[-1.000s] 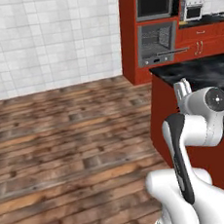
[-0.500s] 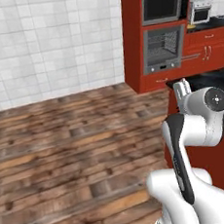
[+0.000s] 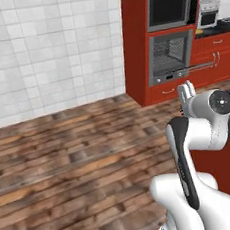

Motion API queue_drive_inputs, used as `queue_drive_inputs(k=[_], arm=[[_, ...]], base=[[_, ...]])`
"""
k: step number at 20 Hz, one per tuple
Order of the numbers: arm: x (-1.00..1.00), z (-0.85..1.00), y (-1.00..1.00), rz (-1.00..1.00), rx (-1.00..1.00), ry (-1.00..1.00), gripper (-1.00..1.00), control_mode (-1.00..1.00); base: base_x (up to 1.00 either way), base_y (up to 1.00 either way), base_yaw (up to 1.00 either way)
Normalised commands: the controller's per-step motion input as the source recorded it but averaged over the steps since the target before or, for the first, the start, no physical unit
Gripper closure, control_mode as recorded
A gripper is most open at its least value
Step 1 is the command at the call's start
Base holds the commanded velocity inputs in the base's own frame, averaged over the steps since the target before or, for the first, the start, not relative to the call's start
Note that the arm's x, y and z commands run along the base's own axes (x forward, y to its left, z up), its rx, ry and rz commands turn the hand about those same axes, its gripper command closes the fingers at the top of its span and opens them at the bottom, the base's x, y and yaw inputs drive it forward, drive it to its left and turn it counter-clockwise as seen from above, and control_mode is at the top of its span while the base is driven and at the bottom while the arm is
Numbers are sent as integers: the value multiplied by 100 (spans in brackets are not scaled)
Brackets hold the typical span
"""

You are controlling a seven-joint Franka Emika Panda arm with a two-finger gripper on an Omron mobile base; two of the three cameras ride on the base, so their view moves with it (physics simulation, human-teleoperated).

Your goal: Pick up the tongs from the counter and place them near the plate next to the oven.

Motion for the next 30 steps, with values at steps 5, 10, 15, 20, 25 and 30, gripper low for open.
queue_drive_inputs(k=[5,10,15,20,25,30], arm=[[0,0,0,0,0,0,100,100],[0,0,0,0,0,0,100,100],[0,0,0,0,0,0,100,100],[0,0,0,0,0,0,100,100],[0,0,0,0,0,0,100,100],[0,0,0,0,0,0,100,100]], base=[[100,29,-27],[100,26,-35],[100,22,-37],[100,6,-33],[100,-28,-16],[100,-38,-13]])
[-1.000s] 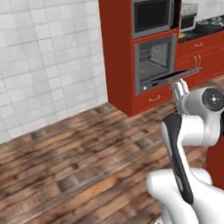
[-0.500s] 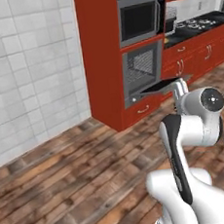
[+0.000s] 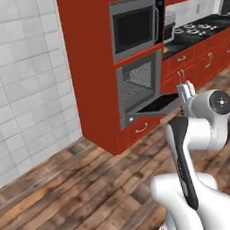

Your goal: Pick up the tongs from the counter and place them near the plate next to the oven.

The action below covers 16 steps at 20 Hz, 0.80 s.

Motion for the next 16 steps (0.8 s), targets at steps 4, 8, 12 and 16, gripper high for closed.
queue_drive_inputs(k=[4,8,12,16], arm=[[0,0,0,0,0,0,100,100],[0,0,0,0,0,0,100,100],[0,0,0,0,0,0,100,100],[0,0,0,0,0,0,100,100]], base=[[100,-36,-16],[100,-49,-25],[100,-67,-22],[100,-90,-18]])
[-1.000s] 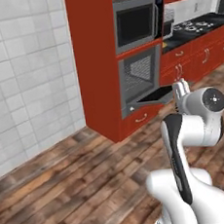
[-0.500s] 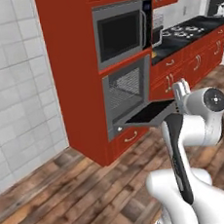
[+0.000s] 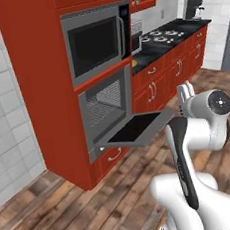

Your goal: Pick up the tongs from the counter and place them near the plate next to the oven.

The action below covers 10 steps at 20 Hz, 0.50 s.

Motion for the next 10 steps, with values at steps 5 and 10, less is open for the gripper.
queue_drive_inputs(k=[5,10], arm=[[0,0,0,0,0,0,100,100],[0,0,0,0,0,0,100,100]], base=[[100,-97,-18],[100,-76,-37]])
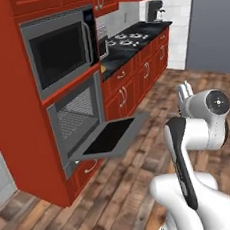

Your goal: Pick up the tongs from the counter and place them near the plate next to the oven.

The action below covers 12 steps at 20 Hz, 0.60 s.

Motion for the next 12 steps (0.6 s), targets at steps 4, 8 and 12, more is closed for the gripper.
queue_drive_inputs(k=[4,8,12], arm=[[0,0,0,0,0,0,100,100],[0,0,0,0,0,0,100,100],[0,0,0,0,0,0,100,100]], base=[[100,-46,-37],[100,-14,-26],[100,-25,-23]])
